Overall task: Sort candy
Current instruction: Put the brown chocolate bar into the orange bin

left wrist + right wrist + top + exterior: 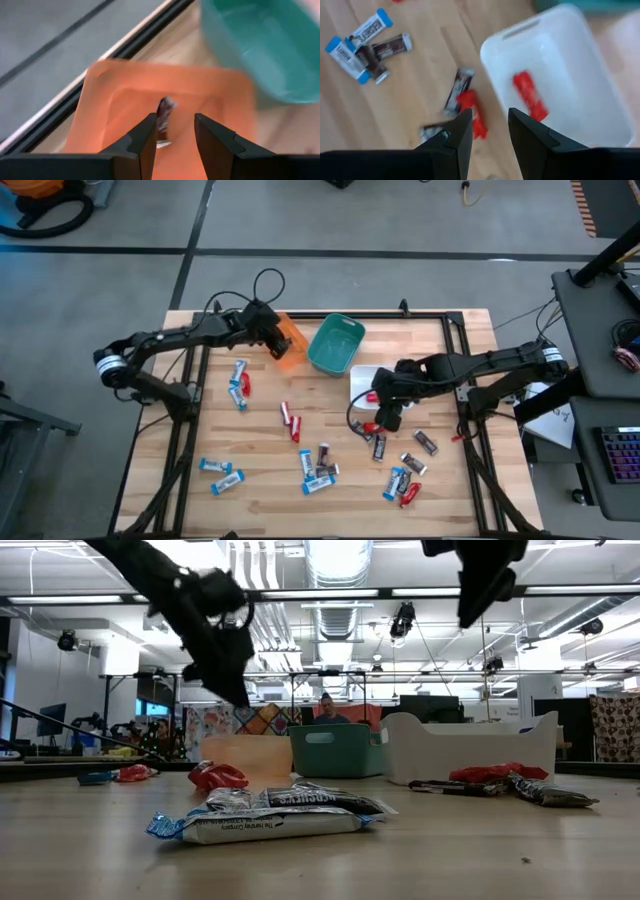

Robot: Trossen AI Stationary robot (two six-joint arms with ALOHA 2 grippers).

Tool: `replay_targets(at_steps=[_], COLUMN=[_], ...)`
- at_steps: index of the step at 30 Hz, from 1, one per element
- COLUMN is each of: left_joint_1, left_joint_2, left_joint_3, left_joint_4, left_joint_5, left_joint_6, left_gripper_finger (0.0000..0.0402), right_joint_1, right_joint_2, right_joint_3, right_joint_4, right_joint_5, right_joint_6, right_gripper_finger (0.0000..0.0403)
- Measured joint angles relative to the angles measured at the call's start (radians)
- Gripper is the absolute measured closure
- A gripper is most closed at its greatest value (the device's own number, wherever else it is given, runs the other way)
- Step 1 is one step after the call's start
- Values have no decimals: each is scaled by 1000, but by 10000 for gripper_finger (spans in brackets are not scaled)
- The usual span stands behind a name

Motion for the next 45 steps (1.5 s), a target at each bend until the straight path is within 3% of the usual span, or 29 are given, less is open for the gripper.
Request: replay_targets(at_steps=[8, 16, 23, 29, 35, 45], left_joint_1=[-225, -493, -673, -728, -729, -729], left_joint_2=[-188, -292, -297, -298, -295, -295], left_joint_3=[-9, -98, -210, -250, -264, -260], left_joint_4=[10, 141, 364, 468, 532, 540], left_joint_5=[8, 269, 271, 191, 174, 145], left_joint_6=[0, 83, 56, -20, -88, -132], left_gripper_finger=[299, 302, 302, 302, 302, 302], right_joint_1=[96, 234, 358, 445, 514, 558], right_joint_2=[0, 5, 13, 25, 26, 26], right_joint_3=[0, -17, -77, -156, -261, -420], right_joint_4=[-51, -61, -55, -33, 113, 212], right_joint_5=[-78, -80, -139, -142, -141, -138], right_joint_6=[190, 321, 458, 649, 717, 827], right_gripper_finger=[284, 284, 284, 284, 267, 233])
